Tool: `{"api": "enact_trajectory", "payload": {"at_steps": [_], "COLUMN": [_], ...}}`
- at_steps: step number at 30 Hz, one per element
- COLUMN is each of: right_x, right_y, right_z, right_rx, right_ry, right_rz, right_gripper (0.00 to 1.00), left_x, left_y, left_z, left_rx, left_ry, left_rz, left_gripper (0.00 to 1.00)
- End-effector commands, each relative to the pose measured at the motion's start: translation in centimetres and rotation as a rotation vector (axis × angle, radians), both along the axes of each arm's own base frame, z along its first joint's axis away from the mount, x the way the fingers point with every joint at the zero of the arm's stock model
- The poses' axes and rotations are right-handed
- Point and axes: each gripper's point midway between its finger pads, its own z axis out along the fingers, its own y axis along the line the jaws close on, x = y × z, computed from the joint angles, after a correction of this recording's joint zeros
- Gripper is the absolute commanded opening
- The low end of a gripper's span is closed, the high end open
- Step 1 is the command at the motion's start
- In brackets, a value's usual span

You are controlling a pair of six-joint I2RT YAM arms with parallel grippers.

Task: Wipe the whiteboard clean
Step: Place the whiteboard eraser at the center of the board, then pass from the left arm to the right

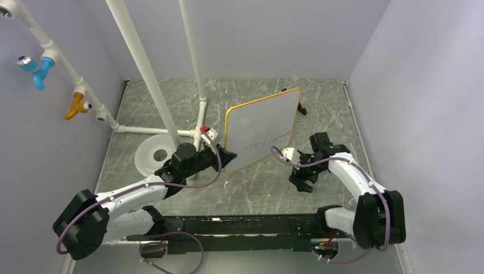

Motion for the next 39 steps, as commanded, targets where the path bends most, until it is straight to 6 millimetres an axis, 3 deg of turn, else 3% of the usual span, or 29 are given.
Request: {"api": "enact_trajectory", "payload": {"at_steps": [1,6,9,11,14,17,19,23,25,27,29,31,35,39], "right_x": [1.8,1.3,0.7,0.7,2.4,3.3,3.7,5.5,5.4,4.2,5.8,7.4,5.0,5.4], "right_y": [0.7,1.7,2.5,2.2,1.1,1.4,1.8,-0.4,0.5,2.7,1.8,0.1,2.7,2.6], "right_z": [4.6,8.4,9.5,8.5,6.6,6.1,5.3,2.4,3.4,4.9,4.7,4.0,5.2,5.4], "right_rx": [0.035,0.088,0.135,0.120,0.052,0.072,0.087,-0.069,0.001,0.137,0.077,-0.031,0.159,0.158], "right_ry": [-0.141,-0.126,-0.100,-0.074,-0.097,-0.090,-0.083,-0.150,-0.157,-0.133,-0.202,-0.261,-0.134,-0.142], "right_rz": [0.100,0.173,0.197,0.165,0.044,-0.061,-0.111,-0.221,-0.194,-0.121,-0.196,-0.290,-0.198,-0.224], "right_gripper": [0.89,0.89,0.89,0.89,0.89,0.89,0.98,1.00,0.99,0.96,0.86,0.83,0.88,0.91], "left_x": [-0.3,-0.6,-0.7,-0.7,-0.7,-0.7,-0.7,-0.7,-0.8,-0.7,-0.7,-0.8,-1.0,-1.0], "left_y": [-0.7,-0.7,-0.8,-0.9,-1.0,-0.9,-1.0,-0.9,-0.7,-0.5,-0.4,-0.3,0.0,0.2], "left_z": [3.8,3.5,3.5,3.6,3.4,3.3,3.2,3.1,3.1,3.0,3.2,3.4,3.5,3.3], "left_rx": [-0.098,-0.077,-0.072,-0.070,-0.067,-0.066,-0.067,-0.065,-0.061,-0.053,-0.055,-0.063,-0.069,-0.072], "left_ry": [-0.119,-0.127,-0.136,-0.137,-0.134,-0.129,-0.126,-0.123,-0.127,-0.128,-0.131,-0.133,-0.137,-0.131], "left_rz": [-0.056,-0.077,-0.089,-0.092,-0.095,-0.094,-0.095,-0.090,-0.087,-0.082,-0.079,-0.077,-0.070,-0.064], "left_gripper": [0.00,0.00,0.00,0.00,0.00,0.00,0.00,0.00,0.00,0.00,0.00,0.00,0.00,0.00]}}
